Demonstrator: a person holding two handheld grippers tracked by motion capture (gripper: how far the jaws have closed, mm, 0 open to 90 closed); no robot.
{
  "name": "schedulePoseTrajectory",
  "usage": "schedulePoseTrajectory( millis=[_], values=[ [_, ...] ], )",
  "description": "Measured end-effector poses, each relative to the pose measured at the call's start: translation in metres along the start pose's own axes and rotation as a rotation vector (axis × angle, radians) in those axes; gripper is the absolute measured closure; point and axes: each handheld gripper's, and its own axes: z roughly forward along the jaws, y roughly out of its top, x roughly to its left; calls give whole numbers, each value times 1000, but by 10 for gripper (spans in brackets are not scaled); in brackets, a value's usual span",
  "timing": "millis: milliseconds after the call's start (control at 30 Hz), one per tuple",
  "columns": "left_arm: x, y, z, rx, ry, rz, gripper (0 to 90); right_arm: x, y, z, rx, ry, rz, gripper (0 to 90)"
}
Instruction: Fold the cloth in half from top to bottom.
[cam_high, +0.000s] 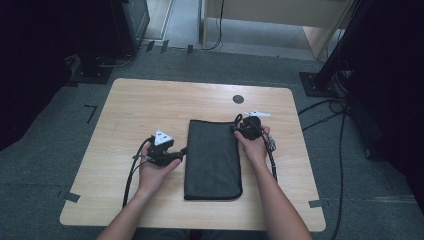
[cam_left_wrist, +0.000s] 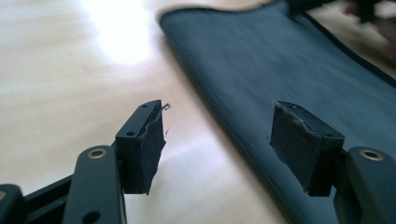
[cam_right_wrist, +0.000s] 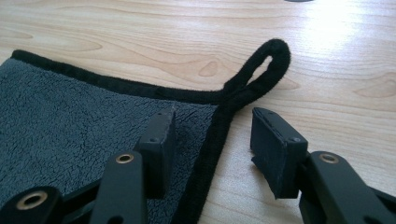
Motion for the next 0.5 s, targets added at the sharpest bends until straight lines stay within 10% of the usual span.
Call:
schedulePoseTrajectory(
  millis=[500],
  values=[
    [29,52,80,107,32,-59,443,6,3,1,47,33,-57,555]
  ],
)
